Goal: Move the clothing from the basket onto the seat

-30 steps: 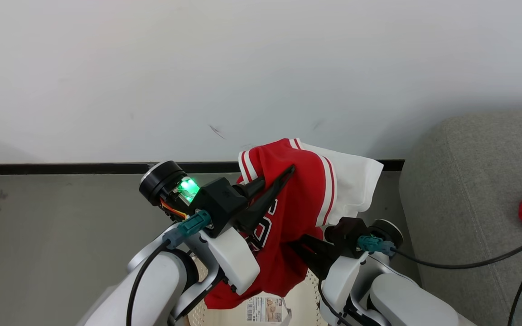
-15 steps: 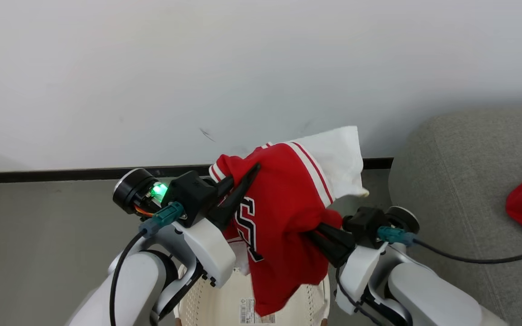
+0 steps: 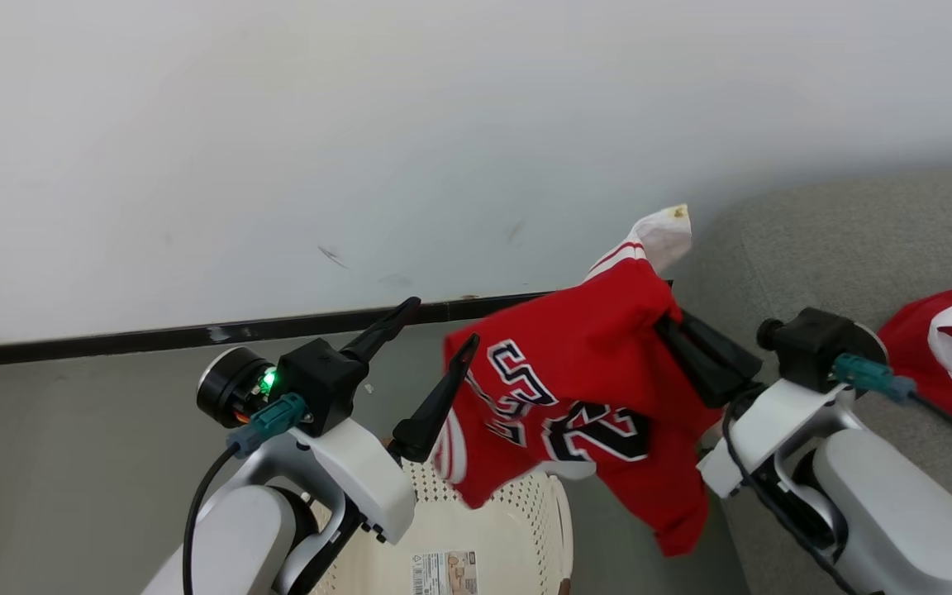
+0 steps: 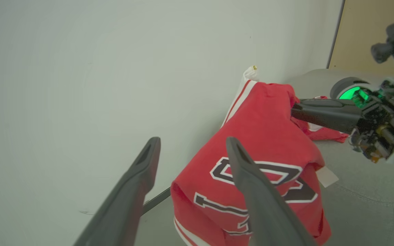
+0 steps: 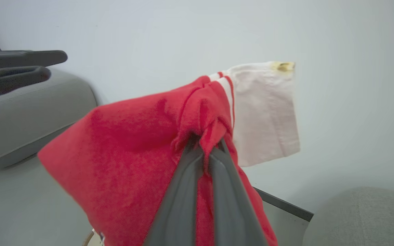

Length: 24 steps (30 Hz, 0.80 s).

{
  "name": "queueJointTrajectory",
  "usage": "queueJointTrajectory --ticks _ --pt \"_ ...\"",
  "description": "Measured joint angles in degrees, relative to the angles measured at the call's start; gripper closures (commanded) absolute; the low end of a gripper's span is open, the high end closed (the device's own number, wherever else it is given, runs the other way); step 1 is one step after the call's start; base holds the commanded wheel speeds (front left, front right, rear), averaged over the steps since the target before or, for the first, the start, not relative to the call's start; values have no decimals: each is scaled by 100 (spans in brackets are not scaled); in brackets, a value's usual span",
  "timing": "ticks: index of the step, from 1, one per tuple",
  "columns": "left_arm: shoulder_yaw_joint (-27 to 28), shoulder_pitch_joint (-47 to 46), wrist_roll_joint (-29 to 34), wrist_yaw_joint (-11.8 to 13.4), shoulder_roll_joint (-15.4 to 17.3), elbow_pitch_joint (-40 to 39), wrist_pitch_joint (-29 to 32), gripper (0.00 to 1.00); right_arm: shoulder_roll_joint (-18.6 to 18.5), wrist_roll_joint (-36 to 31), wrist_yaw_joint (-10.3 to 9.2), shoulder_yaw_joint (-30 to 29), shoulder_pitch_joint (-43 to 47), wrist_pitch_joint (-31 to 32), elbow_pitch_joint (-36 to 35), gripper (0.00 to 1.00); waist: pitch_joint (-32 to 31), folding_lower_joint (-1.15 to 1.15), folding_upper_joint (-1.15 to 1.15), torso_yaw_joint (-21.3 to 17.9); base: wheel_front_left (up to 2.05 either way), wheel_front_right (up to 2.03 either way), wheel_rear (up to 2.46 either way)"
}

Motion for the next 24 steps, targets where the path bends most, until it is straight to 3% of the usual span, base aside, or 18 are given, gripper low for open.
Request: queueJointTrajectory --ticks 24 --pt "-346 305 -41 -110 -119 344 -535 0 -534 -667 0 -2309 1246 -1 -797 100 -79 0 0 -805 0 0 0"
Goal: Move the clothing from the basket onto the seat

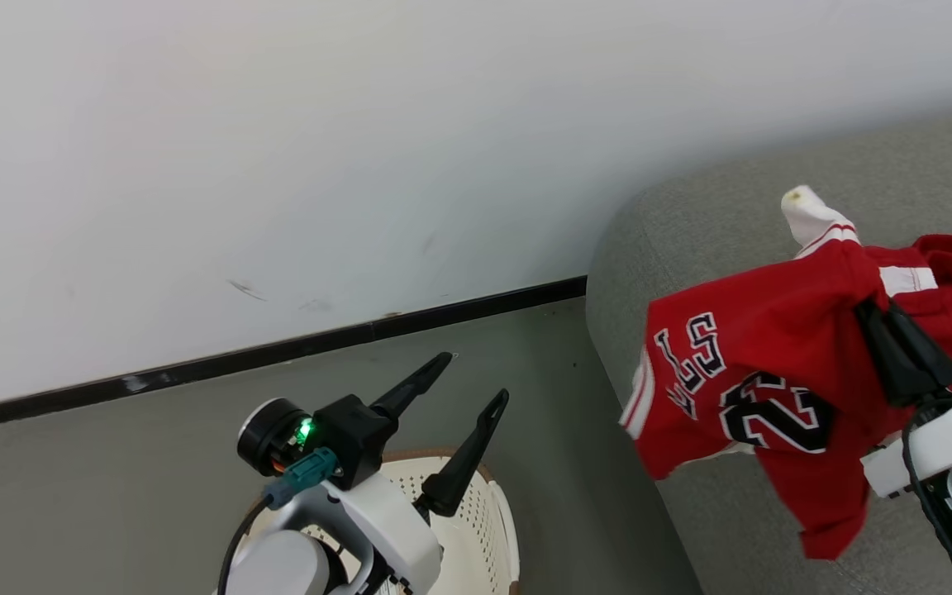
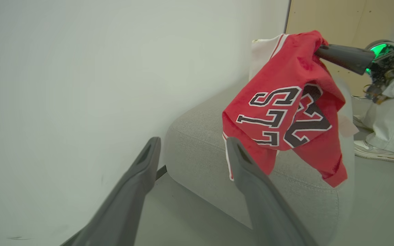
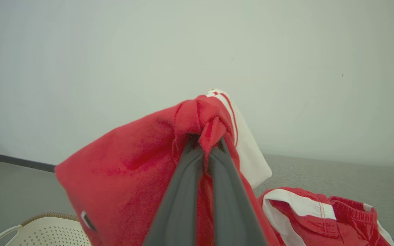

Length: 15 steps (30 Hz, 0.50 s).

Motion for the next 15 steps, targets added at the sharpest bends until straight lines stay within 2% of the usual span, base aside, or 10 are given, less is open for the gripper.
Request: queueJointTrajectory --ticks 9,15 --pt "-281 98 -4 -86 -98 144 -114 0 29 -137 0 -754 642 1 -339 100 -41 0 0 -386 0 0 0" --pt "-421 136 -20 -100 -147 224 -189 0 147 -197 0 -955 1048 0 -506 100 -57 0 0 -663 0 0 0"
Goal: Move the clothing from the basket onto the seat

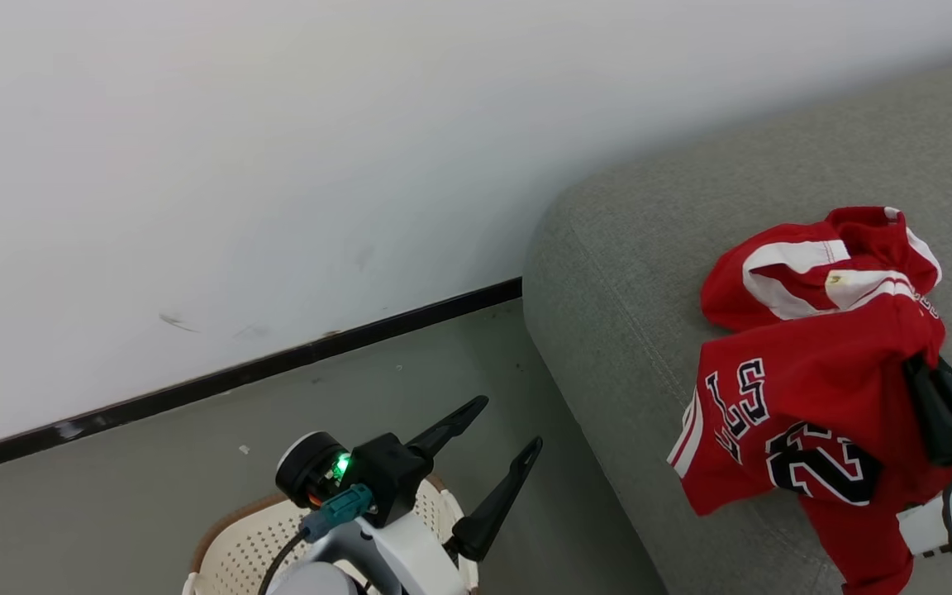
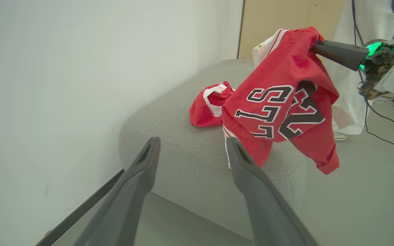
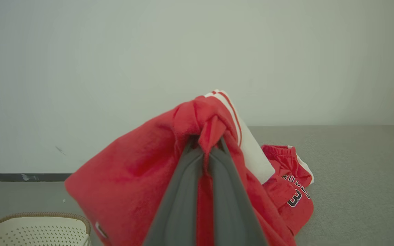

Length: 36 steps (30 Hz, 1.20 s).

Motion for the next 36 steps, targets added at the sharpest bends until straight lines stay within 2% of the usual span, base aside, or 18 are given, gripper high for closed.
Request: queueJointTrajectory --ticks 11,15,19,24,28,36 --pt "-20 94 1 2 -31 82 -151 0 60 59 0 396 1 1 -111 100 62 0 0 -435 0 0 0" --pt "45 94 23 44 -14 64 -174 0 -87 208 0 435 -630 1 0 100 152 0 0 -529 0 0 0" --pt "85 94 86 104 31 -34 -193 0 -255 437 0 167 -1381 87 129 100 275 0 0 -580 0 0 0" --pt "101 84 234 187 99 -187 -186 0 -677 568 0 -143 -2139 311 611 100 456 0 0 -577 0 0 0" --pt "140 75 285 271 156 -382 -116 0 -851 758 0 -434 -2783 408 1023 100 646 0 0 -505 0 0 0" --pt "185 9 450 400 224 -744 -9 0 -1117 778 0 -426 -3375 464 1615 100 973 0 0 -323 0 0 0"
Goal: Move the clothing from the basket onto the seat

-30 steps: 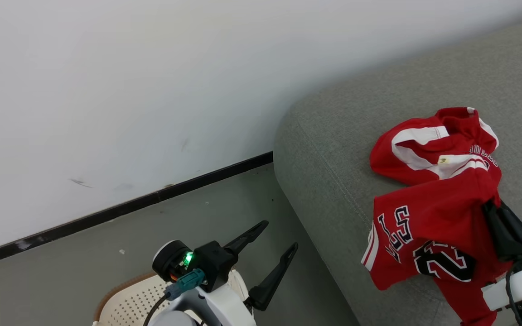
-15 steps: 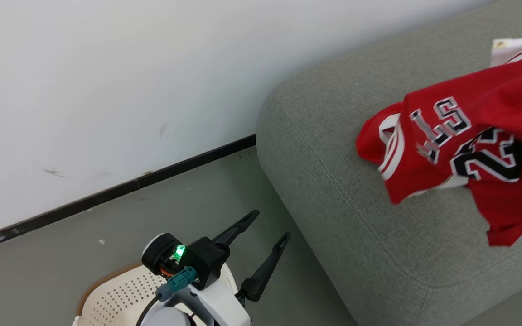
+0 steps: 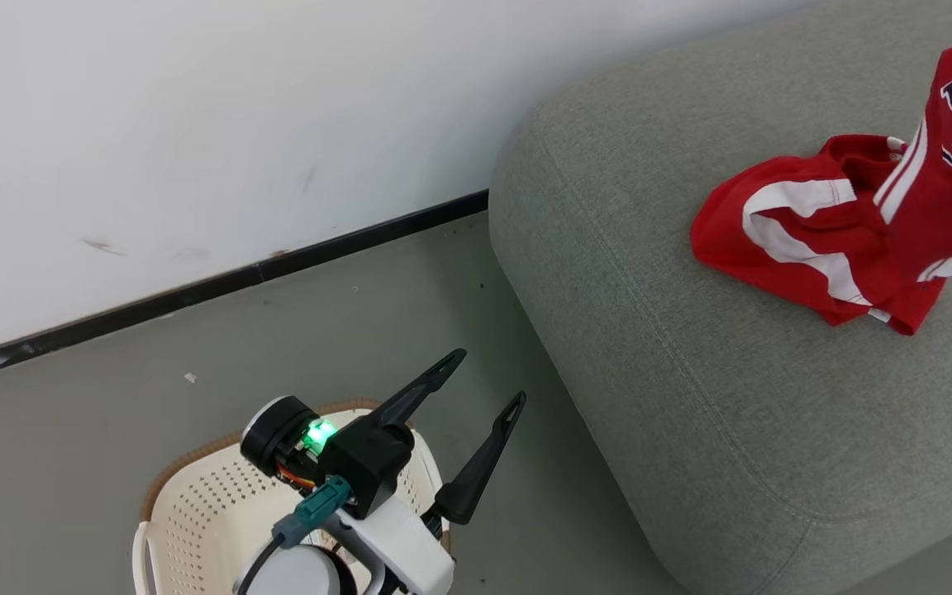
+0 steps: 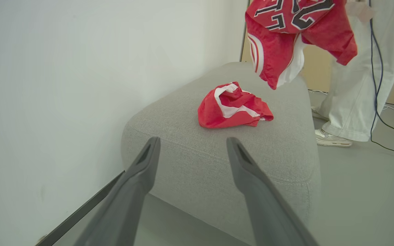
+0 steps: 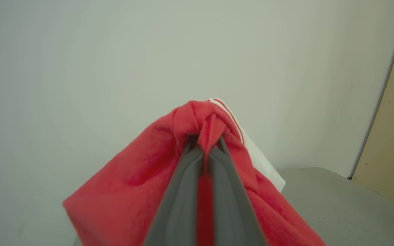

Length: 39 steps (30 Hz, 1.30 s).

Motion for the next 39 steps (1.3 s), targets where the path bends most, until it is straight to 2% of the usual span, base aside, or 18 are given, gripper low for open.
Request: queueJointTrajectory --ticks 5,11,20,31,35,39 --pt "0 -68 88 13 59 -172 124 0 -179 -127 0 51 -131 -3 463 100 215 0 0 134 0 0 0" --pt "-4 -94 176 14 176 -411 177 0 -157 -285 0 18 -272 -97 1018 100 471 0 0 313 0 0 0" --pt "-101 -227 286 13 200 -645 330 0 307 -624 0 -342 -213 -265 2180 100 843 0 0 566 0 0 0" --pt "-171 -474 326 -41 200 -742 423 0 648 -829 0 -365 -209 -371 2687 100 1205 0 0 766 0 0 0" --pt "-186 -607 328 -83 190 -755 423 0 706 -990 0 -267 -200 -415 2685 100 1326 0 0 805 0 0 0" --pt "-142 -669 375 -88 200 -761 421 0 944 -1022 0 -87 -175 -422 2629 100 1431 0 0 797 0 0 0"
